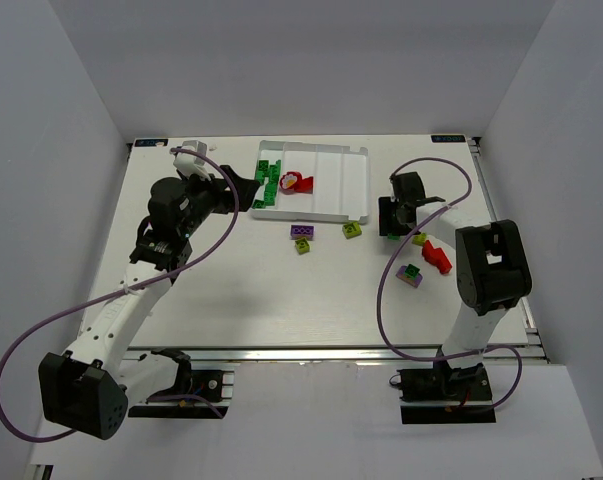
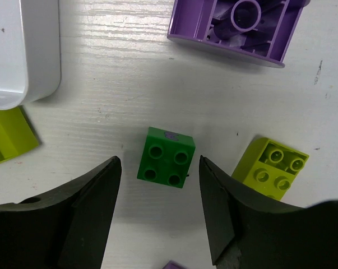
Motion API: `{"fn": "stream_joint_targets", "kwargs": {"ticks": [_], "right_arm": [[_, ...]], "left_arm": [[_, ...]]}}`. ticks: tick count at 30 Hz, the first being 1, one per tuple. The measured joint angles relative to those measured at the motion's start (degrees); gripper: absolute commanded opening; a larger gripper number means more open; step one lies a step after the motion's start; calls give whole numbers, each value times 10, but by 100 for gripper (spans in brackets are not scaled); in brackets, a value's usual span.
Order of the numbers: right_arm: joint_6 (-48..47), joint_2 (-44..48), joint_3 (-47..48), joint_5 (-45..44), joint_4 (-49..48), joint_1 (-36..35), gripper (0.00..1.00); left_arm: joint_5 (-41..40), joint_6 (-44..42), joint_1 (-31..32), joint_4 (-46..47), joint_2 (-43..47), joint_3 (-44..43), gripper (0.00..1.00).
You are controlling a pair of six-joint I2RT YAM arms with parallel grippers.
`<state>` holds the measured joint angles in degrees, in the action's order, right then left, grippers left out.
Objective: Sort the legos into containers by color
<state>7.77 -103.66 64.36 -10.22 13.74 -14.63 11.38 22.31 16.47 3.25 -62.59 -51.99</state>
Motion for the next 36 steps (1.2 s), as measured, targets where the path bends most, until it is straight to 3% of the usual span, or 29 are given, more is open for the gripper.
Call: {"fn": "stream_joint_targets", "kwargs": {"ticks": [8, 21, 26, 32, 36], "right_arm": [[0, -4, 0, 13, -3, 5, 52], [0, -8, 0, 28, -3, 7, 50], [-1, -8, 0, 33, -3, 7, 36], [-14, -6, 0, 50, -3, 4, 12], [-40, 19, -7, 59, -5, -16, 4]], "left_arm": [[0, 0, 0, 0, 0, 0, 98], [0, 0, 0, 0, 0, 0, 98], [0, 0, 0, 0, 0, 0, 98], [0, 0, 0, 0, 1, 0, 98], [0, 0, 0, 0, 6, 0, 98]]}}
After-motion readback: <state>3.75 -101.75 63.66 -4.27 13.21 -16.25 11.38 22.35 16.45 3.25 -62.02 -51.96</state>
